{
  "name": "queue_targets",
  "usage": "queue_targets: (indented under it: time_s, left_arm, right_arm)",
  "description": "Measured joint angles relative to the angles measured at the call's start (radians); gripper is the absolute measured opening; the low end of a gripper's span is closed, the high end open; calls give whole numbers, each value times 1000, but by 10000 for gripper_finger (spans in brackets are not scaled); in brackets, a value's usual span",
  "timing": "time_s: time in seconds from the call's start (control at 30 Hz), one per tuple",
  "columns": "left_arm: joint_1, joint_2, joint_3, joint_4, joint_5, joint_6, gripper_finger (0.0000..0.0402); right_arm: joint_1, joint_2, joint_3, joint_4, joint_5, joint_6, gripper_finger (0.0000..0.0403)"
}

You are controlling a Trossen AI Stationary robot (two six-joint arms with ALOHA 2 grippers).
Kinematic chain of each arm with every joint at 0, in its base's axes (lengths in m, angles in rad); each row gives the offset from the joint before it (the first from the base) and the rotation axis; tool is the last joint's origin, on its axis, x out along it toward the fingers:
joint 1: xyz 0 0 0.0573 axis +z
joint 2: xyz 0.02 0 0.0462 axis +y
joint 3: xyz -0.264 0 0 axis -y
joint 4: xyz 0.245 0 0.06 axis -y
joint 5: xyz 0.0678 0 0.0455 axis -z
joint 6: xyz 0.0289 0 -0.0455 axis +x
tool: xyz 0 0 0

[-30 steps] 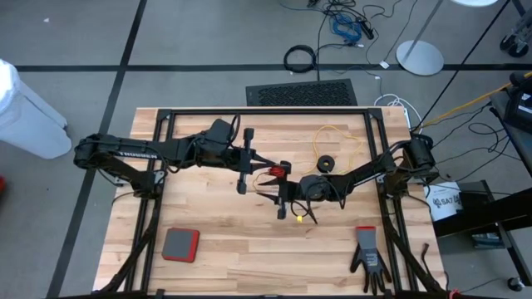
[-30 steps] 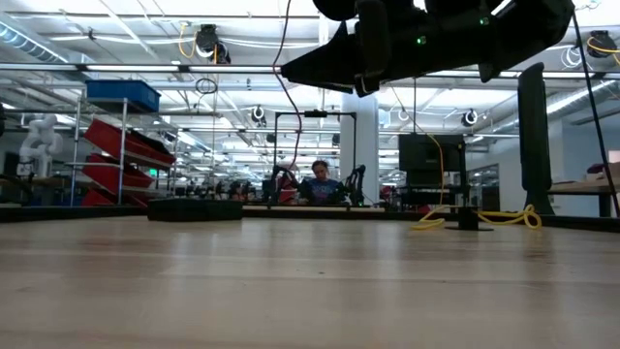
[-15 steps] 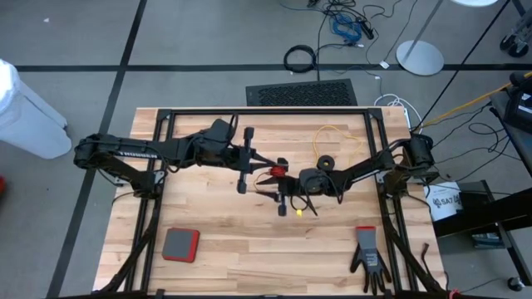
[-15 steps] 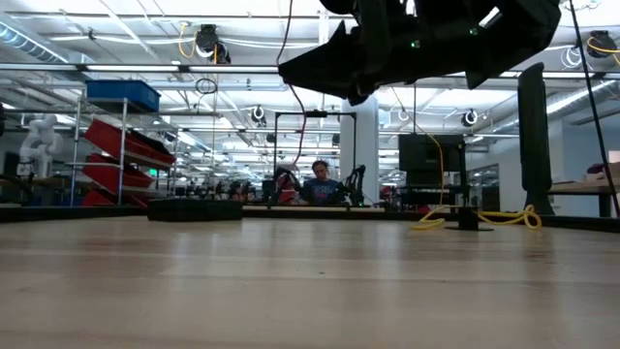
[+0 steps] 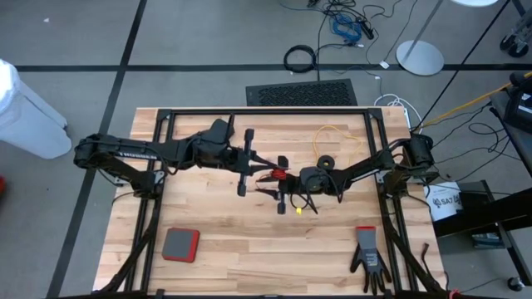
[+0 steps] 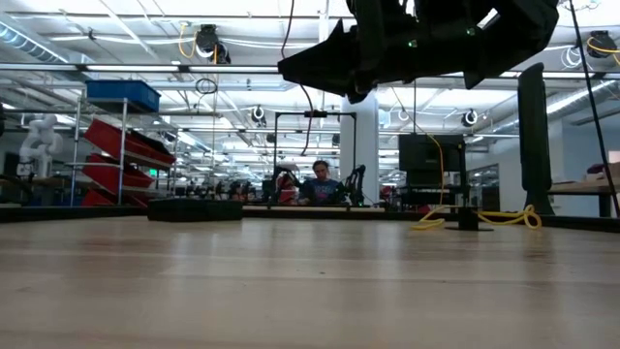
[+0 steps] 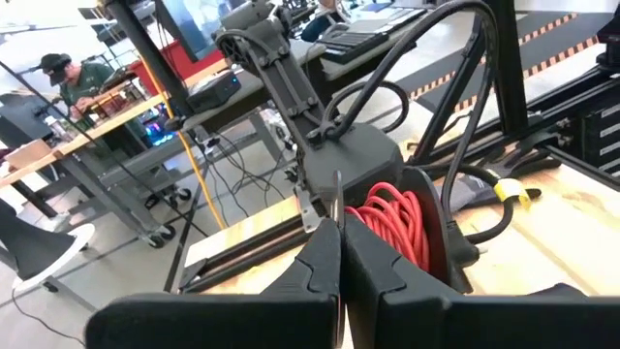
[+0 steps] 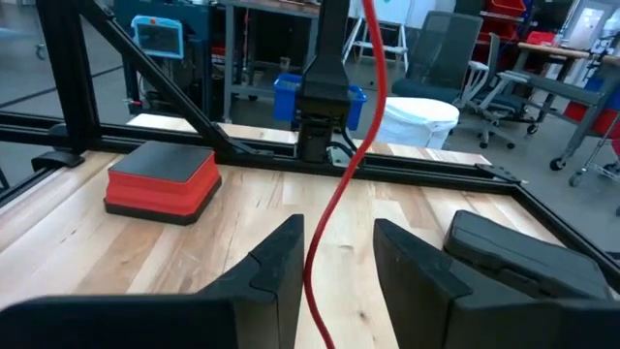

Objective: Coil cords
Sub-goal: Coil the red wire onto the black spool

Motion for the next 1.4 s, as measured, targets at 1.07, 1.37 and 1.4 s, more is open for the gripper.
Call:
queue_targets:
  time_s: [1.07, 1.37, 1.4]
  left_arm:
    - [51, -14, 1, -346, 40, 65, 1]
    - [127, -20, 0, -548, 35, 70, 1]
    - [131, -21, 0, -555, 35, 77, 1]
  right_arm:
    - [-12, -3, 0, -184, 252, 75, 1]
    - [-11, -8, 1, -218, 291, 93, 0]
    - [-11, -9, 1, -219, 291, 95, 0]
